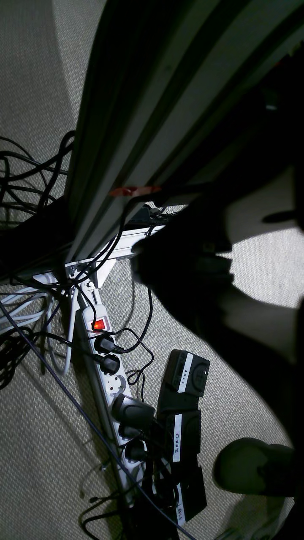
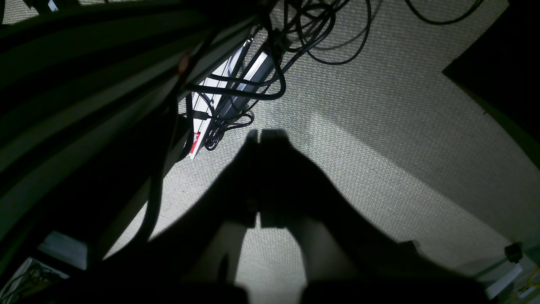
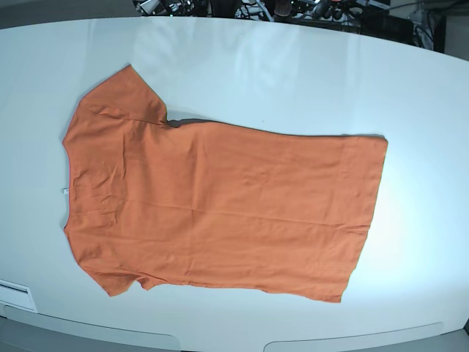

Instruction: Fold the T-shirt properly

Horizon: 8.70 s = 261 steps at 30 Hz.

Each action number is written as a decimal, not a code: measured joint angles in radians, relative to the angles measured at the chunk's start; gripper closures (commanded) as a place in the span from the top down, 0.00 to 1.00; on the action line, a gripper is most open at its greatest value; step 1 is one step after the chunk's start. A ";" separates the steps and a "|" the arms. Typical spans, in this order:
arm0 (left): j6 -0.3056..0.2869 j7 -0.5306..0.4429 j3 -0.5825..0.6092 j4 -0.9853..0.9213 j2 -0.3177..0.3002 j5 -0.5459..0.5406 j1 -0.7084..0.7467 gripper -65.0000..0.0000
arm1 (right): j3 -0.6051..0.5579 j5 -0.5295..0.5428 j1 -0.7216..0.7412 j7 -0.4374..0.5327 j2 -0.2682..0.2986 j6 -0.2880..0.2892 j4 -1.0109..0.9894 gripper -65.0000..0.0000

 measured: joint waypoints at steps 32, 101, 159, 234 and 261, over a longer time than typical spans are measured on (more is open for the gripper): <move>-0.083 0.391 -0.005 0.972 -0.311 0.138 0.650 0.00 | 0.000 0.285 -0.673 -0.462 0.259 0.195 0.835 0.00; -0.161 -0.085 0.206 1.223 -1.116 0.632 -0.197 0.52 | 0.351 -0.006 -0.851 -0.372 0.485 -0.030 1.873 0.00; -0.185 0.033 0.302 1.280 -1.091 0.494 -0.270 0.00 | 0.259 0.108 -0.613 -0.383 0.489 0.172 1.723 0.00; 0.136 0.453 0.180 1.661 -1.019 0.569 -0.028 0.00 | 0.472 0.114 -0.574 -0.329 0.557 0.156 1.805 0.00; 0.191 0.450 0.180 1.659 -1.010 0.622 -0.060 0.00 | 0.472 0.142 -0.517 -0.286 0.549 0.090 1.805 0.00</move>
